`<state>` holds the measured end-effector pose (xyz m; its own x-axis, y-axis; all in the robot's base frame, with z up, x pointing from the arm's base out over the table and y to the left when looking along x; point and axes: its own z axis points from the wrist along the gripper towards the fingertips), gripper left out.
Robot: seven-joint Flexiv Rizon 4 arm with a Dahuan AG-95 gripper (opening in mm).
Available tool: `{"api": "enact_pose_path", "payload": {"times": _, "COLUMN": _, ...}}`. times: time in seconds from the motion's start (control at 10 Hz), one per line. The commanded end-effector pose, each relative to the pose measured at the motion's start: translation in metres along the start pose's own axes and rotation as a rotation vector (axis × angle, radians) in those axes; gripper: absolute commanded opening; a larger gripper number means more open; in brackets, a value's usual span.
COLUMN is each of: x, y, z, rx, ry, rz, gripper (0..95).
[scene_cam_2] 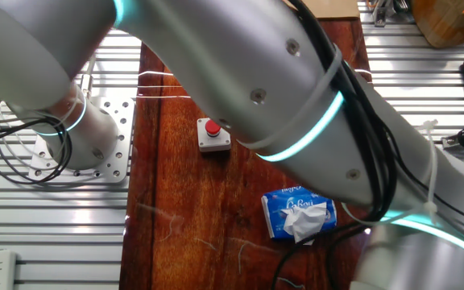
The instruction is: Grab the block and place it at the designated location
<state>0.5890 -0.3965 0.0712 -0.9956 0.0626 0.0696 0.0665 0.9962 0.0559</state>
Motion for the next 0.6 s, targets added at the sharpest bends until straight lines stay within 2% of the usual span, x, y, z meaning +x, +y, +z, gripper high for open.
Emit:
{"api": "enact_pose_path", "payload": {"times": 0.1, "x": -0.003, "y": 0.001, "z": -0.001, "rx": 0.0, "ry": -0.001, "rz": 0.0, "gripper": 95.0}}
{"api": "enact_pose_path", "payload": {"times": 0.6, "x": -0.015, "y": 0.001, "z": 0.008, "rx": -0.01, "ry": -0.009, "rz": 0.01, "gripper": 95.0}}
